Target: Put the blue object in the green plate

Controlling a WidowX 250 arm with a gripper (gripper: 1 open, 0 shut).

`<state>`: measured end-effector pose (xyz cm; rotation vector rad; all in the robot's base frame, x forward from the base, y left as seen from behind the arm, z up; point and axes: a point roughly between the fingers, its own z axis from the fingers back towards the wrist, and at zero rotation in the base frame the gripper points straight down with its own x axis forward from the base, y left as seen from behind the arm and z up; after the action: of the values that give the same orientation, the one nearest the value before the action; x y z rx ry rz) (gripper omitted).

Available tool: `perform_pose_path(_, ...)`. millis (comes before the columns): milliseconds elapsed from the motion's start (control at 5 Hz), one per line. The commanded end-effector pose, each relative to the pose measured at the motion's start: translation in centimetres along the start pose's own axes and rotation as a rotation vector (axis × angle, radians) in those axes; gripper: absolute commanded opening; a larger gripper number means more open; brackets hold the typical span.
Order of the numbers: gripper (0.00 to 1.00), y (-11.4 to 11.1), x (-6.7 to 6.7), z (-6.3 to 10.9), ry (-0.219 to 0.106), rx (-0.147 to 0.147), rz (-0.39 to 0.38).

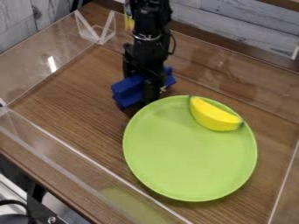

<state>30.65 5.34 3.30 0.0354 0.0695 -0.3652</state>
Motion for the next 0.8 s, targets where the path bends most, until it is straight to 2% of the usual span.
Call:
perform_pose_path(0, 0.0, 0.03, 0.7, 2.89, -0.083, 0.053, -0.007)
perform_pose_path(600, 0.0, -0.47, 0.97, 2.94, -0.098, 0.068, -0.01)
